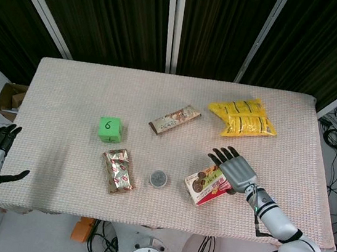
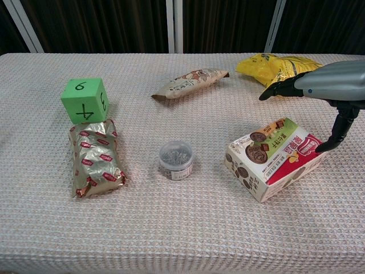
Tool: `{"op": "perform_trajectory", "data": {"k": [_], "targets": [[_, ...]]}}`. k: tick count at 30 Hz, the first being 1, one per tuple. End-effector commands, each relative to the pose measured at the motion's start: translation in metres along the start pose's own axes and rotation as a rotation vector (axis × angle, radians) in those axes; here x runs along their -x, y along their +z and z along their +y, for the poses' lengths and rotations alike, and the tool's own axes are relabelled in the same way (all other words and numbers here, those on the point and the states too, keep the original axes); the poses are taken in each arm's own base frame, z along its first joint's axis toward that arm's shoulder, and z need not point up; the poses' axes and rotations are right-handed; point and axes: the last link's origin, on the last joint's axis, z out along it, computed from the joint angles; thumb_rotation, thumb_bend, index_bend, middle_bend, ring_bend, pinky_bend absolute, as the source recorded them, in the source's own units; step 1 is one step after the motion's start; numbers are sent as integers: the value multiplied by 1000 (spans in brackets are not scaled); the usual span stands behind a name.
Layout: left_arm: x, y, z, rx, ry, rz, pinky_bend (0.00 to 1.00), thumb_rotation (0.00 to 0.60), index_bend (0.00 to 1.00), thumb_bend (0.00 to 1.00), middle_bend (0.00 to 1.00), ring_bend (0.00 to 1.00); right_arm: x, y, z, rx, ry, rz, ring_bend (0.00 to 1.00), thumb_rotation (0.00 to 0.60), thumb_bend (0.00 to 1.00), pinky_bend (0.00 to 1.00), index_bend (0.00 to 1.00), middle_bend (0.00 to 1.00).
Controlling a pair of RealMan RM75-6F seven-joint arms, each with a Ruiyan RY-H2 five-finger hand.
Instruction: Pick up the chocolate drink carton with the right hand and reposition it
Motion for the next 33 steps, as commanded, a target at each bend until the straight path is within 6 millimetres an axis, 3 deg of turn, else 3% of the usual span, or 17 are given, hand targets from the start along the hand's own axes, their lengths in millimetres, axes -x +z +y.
{"op": "perform_trajectory", "data": {"k": [1, 13, 33], "targets": [[1, 0, 0, 0, 0, -2, 186, 474, 83, 35, 75, 81, 1, 0, 0, -2, 3, -3, 0, 600, 0, 0, 0, 0], [-1, 3, -3, -8, 1, -1, 187, 471, 83, 35, 75, 81, 7, -15, 5, -12, 0, -27, 0, 600, 0, 0, 0, 0], [6, 7, -5, -19, -1, -22, 186, 474, 83, 36, 75, 74, 33, 7, 7, -80, 66, -48, 0, 600, 0, 0, 0, 0]]}}
